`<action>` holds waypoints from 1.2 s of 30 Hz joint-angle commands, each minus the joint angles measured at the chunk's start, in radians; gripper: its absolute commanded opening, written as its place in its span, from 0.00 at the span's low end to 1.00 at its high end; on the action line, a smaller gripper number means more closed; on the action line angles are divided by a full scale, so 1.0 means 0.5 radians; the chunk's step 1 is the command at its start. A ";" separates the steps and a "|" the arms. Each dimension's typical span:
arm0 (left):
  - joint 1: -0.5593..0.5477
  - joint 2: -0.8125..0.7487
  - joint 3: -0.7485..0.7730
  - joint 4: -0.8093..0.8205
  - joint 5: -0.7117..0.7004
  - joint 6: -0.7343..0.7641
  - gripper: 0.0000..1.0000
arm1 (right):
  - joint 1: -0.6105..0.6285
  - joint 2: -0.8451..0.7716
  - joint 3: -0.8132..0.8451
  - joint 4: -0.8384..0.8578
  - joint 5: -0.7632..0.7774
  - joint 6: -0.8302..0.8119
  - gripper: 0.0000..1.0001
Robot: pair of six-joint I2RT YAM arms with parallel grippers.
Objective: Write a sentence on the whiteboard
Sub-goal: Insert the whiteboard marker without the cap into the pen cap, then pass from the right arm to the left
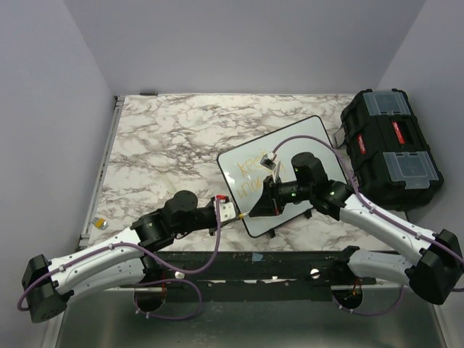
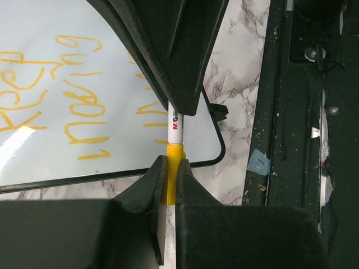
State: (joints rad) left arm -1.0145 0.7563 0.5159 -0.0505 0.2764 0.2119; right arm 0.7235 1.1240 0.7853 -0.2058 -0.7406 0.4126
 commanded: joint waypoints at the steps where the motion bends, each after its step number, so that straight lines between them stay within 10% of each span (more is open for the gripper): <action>1: -0.031 0.034 0.123 0.369 0.346 -0.099 0.00 | 0.131 -0.036 0.040 0.180 0.060 -0.044 0.01; 15: -0.030 0.051 0.201 0.237 0.281 -0.084 0.00 | 0.231 -0.124 0.043 0.125 0.340 -0.112 0.01; 19: -0.030 -0.012 0.203 0.080 0.137 -0.068 0.40 | 0.231 -0.144 0.053 0.089 0.434 -0.121 0.01; 23: -0.030 -0.110 0.124 0.018 0.026 -0.090 0.57 | 0.231 -0.167 0.065 0.102 0.439 -0.106 0.01; 36: -0.030 -0.072 0.078 0.051 -0.138 -0.171 0.59 | 0.234 -0.167 0.129 0.120 0.366 -0.079 0.01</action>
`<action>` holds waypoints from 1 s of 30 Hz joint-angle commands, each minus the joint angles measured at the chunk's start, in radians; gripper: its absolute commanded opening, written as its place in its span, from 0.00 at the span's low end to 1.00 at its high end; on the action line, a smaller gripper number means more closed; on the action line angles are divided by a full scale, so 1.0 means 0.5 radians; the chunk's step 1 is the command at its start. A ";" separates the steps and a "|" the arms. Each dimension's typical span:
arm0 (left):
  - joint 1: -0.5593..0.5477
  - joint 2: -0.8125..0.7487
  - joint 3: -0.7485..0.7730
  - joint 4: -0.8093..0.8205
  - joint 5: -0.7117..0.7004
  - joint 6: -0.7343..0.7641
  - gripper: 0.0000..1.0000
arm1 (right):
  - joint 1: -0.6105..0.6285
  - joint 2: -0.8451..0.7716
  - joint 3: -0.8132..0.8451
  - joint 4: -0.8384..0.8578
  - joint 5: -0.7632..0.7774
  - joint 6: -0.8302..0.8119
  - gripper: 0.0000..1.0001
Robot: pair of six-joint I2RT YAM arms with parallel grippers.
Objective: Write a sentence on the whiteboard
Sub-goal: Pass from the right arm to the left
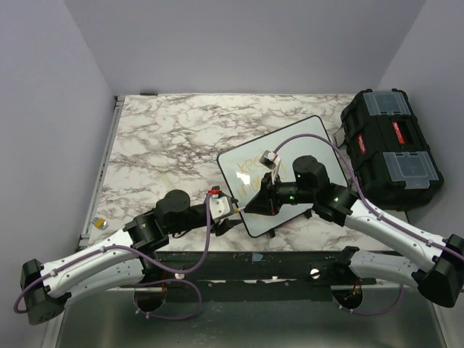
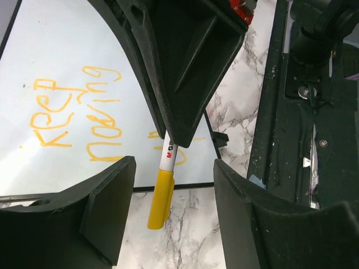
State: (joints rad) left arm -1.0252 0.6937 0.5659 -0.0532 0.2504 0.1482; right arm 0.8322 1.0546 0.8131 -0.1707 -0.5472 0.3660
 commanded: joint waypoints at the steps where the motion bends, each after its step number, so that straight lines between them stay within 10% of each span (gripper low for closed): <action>1: -0.008 0.079 -0.019 0.068 -0.094 -0.048 0.59 | 0.014 -0.024 0.076 0.045 -0.025 0.013 0.01; 6: -0.008 0.176 0.004 0.163 -0.061 -0.066 0.53 | 0.016 -0.020 0.075 0.050 -0.058 0.013 0.00; 12: -0.008 0.254 0.037 0.187 -0.025 -0.028 0.05 | 0.016 -0.019 0.074 0.038 -0.058 0.008 0.01; 16: -0.008 0.252 0.027 0.182 -0.032 -0.026 0.00 | 0.014 -0.004 0.093 0.024 -0.023 0.013 0.02; 23: -0.008 0.099 -0.056 0.179 -0.410 -0.100 0.00 | 0.014 0.004 0.129 0.014 0.381 0.112 0.66; 30: 0.001 -0.220 -0.265 0.254 -0.923 -0.376 0.00 | 0.014 -0.009 0.146 -0.073 1.034 0.230 0.75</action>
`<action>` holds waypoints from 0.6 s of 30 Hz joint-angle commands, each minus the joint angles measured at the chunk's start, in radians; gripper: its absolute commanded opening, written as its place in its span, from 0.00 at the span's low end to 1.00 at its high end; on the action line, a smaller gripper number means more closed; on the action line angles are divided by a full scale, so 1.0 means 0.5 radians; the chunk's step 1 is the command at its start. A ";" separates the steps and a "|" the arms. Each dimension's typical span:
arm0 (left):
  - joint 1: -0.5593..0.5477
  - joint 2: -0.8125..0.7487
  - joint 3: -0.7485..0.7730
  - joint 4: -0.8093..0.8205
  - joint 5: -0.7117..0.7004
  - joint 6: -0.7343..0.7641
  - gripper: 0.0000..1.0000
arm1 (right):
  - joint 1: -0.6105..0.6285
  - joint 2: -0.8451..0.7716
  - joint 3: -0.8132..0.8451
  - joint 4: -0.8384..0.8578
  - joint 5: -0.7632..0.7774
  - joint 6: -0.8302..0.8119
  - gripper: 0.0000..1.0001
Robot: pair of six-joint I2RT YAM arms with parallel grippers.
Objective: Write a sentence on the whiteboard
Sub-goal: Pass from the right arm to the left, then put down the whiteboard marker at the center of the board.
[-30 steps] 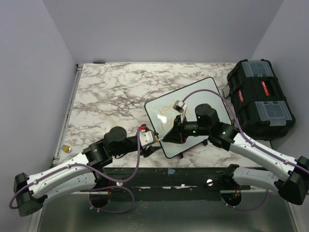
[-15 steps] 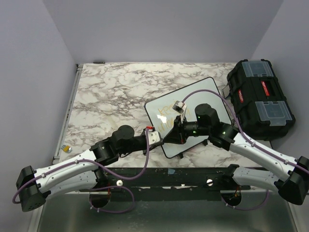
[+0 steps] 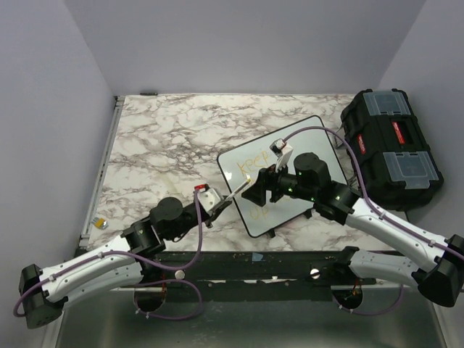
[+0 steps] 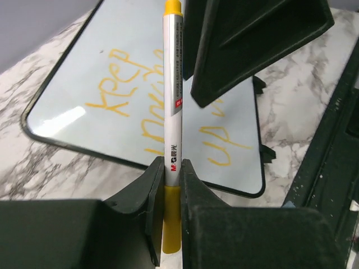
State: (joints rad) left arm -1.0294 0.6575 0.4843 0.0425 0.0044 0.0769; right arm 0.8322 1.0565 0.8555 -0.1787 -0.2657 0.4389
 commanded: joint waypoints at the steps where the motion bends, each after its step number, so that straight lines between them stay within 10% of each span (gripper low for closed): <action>1: 0.012 -0.175 -0.108 0.041 -0.523 -0.278 0.00 | 0.015 -0.022 0.058 -0.057 0.515 0.096 0.76; 10: 0.139 -0.193 -0.095 -0.304 -1.103 -0.826 0.00 | 0.014 -0.094 0.041 -0.102 0.765 0.130 0.94; 18: 0.624 -0.013 -0.123 -0.484 -0.922 -1.315 0.00 | 0.014 -0.113 0.008 -0.109 0.789 0.150 0.95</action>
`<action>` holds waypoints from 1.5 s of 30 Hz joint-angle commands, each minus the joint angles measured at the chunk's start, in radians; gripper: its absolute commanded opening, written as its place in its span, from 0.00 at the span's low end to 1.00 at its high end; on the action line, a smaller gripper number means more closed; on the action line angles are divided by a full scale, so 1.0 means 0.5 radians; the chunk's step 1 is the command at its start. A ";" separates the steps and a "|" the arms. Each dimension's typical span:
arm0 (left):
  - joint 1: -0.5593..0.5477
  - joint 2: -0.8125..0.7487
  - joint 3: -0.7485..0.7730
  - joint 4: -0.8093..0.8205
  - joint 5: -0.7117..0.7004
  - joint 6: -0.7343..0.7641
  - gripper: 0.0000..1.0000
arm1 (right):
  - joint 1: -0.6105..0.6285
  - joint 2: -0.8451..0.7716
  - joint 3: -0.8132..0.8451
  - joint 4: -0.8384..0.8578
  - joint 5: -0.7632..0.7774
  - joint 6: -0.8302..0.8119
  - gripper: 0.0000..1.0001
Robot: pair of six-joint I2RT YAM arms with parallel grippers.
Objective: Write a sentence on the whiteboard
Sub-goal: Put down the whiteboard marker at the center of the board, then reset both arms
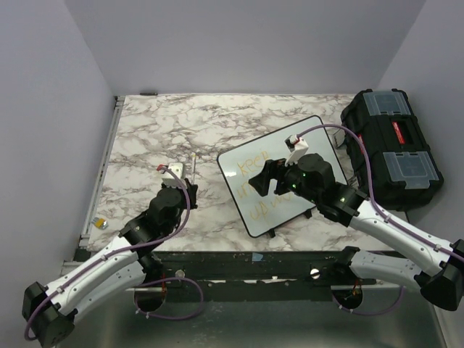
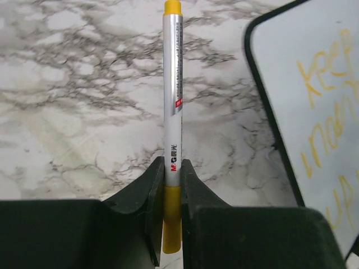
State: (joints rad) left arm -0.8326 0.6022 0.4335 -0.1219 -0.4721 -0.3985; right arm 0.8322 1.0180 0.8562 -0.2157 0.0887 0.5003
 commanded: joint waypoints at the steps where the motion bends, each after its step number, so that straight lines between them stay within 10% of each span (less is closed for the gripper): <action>1: 0.268 0.134 -0.026 -0.161 0.050 -0.404 0.00 | 0.014 -0.037 0.005 -0.035 0.078 0.029 0.95; 17: 0.516 0.803 -0.064 0.062 0.287 -0.710 0.01 | 0.014 0.007 -0.026 -0.027 0.074 0.032 0.95; 28: 0.550 0.710 -0.131 0.115 0.256 -0.745 0.70 | 0.014 -0.024 -0.079 0.019 0.133 0.034 0.95; 45: 0.555 0.384 0.274 -0.425 0.375 -0.453 0.80 | 0.015 -0.252 -0.067 0.166 0.177 -0.048 0.95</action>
State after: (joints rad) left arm -0.5621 0.8207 0.5007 -0.2165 -0.3183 -0.6643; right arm 0.8322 0.9184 0.8104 -0.1761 0.1425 0.4889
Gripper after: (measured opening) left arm 0.798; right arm 0.946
